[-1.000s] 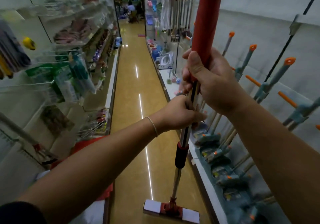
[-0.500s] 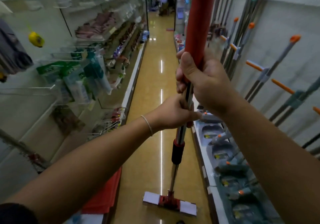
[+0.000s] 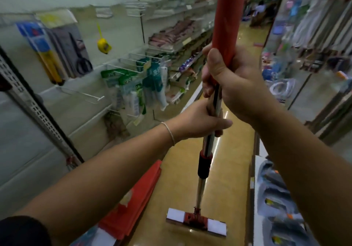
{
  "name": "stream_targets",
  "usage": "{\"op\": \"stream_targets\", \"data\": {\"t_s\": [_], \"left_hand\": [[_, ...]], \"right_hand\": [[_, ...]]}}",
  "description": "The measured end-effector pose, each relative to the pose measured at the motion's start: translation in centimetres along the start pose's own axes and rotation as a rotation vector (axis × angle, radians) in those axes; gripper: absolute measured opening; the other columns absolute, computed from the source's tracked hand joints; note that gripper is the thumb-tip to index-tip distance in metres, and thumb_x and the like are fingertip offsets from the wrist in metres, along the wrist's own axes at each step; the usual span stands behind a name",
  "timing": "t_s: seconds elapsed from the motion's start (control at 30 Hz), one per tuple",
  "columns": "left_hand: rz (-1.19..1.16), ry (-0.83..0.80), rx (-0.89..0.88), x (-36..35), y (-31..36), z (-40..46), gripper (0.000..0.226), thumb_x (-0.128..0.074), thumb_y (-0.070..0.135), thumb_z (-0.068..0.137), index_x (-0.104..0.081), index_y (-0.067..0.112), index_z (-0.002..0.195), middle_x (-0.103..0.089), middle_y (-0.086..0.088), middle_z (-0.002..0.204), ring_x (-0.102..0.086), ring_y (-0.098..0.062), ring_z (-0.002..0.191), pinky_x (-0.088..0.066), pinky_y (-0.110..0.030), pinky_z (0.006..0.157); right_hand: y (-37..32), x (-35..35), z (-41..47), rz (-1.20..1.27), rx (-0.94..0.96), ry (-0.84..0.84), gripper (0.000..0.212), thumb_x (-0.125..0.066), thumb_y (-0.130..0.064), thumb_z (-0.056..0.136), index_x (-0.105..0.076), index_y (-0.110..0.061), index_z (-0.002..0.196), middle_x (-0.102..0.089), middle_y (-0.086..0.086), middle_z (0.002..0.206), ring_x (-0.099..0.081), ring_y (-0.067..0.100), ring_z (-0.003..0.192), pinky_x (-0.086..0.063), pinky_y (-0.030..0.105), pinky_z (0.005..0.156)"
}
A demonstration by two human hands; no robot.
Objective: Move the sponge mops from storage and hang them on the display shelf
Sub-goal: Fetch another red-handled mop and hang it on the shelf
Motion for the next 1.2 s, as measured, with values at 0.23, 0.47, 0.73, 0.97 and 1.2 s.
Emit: {"op": "stream_targets", "data": {"t_s": [0.23, 0.47, 0.73, 0.97, 1.2], "left_hand": [[0.054, 0.006, -0.036, 5.6, -2.8, 4.7, 0.025, -0.069, 0.033, 0.089, -0.067, 0.009, 0.081, -0.072, -0.003, 0.075, -0.072, -0.017, 0.075, -0.060, -0.044, 0.080], [-0.020, 0.065, 0.036, 11.8, -6.3, 7.3, 0.026, -0.069, 0.038, 0.088, -0.069, 0.013, 0.080, -0.072, -0.001, 0.077, -0.070, -0.013, 0.074, -0.056, -0.039, 0.077], [0.020, 0.312, 0.112, 19.8, -9.1, 6.2, 0.030, -0.071, 0.025, 0.088, -0.067, -0.004, 0.096, -0.068, -0.020, 0.084, -0.068, -0.034, 0.081, -0.056, -0.054, 0.081], [0.143, 0.617, 0.281, 23.4, -10.3, 3.5, 0.046, -0.075, 0.041, 0.079, -0.067, 0.002, 0.100, -0.070, -0.019, 0.096, -0.068, -0.033, 0.092, -0.056, -0.054, 0.080], [0.185, 0.742, 0.412, 24.3, -7.4, 1.4, 0.023, -0.069, 0.052, 0.072, -0.067, 0.028, 0.073, -0.066, 0.008, 0.067, -0.065, -0.009, 0.067, -0.057, -0.034, 0.070]], "right_hand": [[3.5, -0.8, 7.7, 0.032, 0.076, -0.107, 0.028, -0.046, -0.027, 0.100, -0.042, -0.003, 0.116, -0.051, 0.006, 0.074, -0.051, 0.023, 0.060, -0.048, 0.034, 0.056], [6.1, -3.6, 14.9, 0.014, 0.099, -0.093, 0.027, -0.050, -0.031, 0.099, -0.045, -0.008, 0.111, -0.055, 0.008, 0.075, -0.055, 0.022, 0.061, -0.051, 0.033, 0.058], [7.9, -9.9, 21.6, 0.045, 0.167, -0.202, 0.020, -0.052, -0.034, 0.100, -0.046, -0.015, 0.104, -0.053, 0.017, 0.077, -0.057, 0.024, 0.062, -0.052, 0.044, 0.056], [8.7, -14.4, 24.7, 0.054, 0.258, -0.332, 0.013, -0.052, -0.040, 0.097, -0.042, -0.031, 0.097, -0.058, 0.018, 0.084, -0.061, 0.031, 0.067, -0.052, 0.052, 0.057], [7.7, -16.3, 26.9, 0.004, 0.365, -0.433, 0.026, -0.051, -0.045, 0.099, -0.043, -0.022, 0.106, -0.051, -0.008, 0.074, -0.057, 0.008, 0.063, -0.047, 0.028, 0.053]]}}
Point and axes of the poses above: each hand's wrist, its own z-axis towards the middle knuckle, its own x-axis out of the back of the hand, y = z × x, the point moved 3 cm from there along z, towards the middle knuckle
